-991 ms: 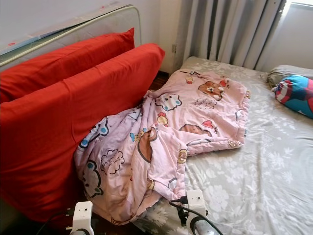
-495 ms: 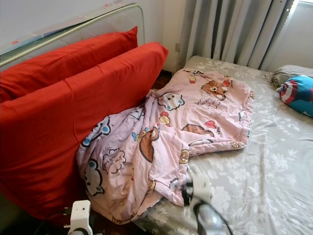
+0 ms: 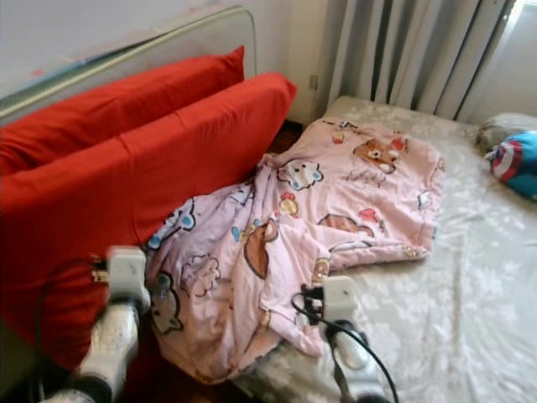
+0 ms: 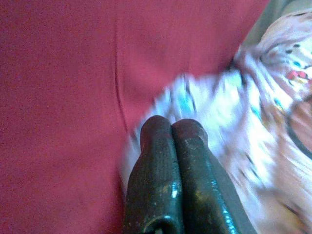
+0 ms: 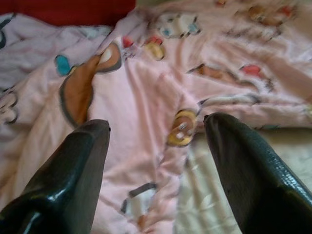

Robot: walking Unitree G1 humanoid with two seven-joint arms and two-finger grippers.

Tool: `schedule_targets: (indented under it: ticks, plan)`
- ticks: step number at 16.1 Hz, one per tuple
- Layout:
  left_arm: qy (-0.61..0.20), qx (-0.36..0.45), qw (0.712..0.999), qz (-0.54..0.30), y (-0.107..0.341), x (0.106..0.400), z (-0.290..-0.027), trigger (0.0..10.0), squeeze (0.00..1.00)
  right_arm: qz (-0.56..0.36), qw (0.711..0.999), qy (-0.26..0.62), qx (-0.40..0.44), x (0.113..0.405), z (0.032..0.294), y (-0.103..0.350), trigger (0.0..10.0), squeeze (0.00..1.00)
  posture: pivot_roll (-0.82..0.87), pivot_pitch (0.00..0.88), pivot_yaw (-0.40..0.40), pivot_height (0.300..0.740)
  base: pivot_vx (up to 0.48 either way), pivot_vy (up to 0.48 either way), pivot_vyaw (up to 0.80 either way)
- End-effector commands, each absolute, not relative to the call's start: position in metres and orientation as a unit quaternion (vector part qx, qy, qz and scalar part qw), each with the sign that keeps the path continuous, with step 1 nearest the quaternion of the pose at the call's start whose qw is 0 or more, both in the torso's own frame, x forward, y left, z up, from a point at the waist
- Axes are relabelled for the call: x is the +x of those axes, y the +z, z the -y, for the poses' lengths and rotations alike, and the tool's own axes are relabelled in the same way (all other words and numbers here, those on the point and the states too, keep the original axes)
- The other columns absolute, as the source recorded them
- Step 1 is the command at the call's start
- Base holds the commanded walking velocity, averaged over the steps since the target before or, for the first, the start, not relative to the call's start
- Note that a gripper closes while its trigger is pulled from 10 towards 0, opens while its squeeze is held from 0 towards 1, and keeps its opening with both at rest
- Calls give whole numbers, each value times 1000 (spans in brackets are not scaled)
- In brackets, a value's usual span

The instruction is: Clean up the room

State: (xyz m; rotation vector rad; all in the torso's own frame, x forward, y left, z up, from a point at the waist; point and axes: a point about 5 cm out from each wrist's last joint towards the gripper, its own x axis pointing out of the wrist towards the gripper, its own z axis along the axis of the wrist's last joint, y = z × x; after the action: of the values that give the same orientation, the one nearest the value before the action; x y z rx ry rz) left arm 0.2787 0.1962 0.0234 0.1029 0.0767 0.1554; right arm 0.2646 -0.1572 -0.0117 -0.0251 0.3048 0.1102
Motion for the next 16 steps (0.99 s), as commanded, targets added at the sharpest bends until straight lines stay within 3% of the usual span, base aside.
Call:
schedule_targets:
  ticks: [1,6,16]
  plan:
    - [83,14,996,-32,27,278,-202,10000,0,-135,989,58,-9,266,156,-8,10000,0,-44,0,-36,740,0,0,0]
    - [92,24,995,11,32,266,-203,10000,0,-91,994,57,-15,261,157,-2,10000,0,-40,0,-43,740,0,0,0]
    - [76,-13,997,-7,32,266,-194,10000,0,-84,994,73,-3,266,141,3,10000,0,-43,0,-38,740,0,73,0]
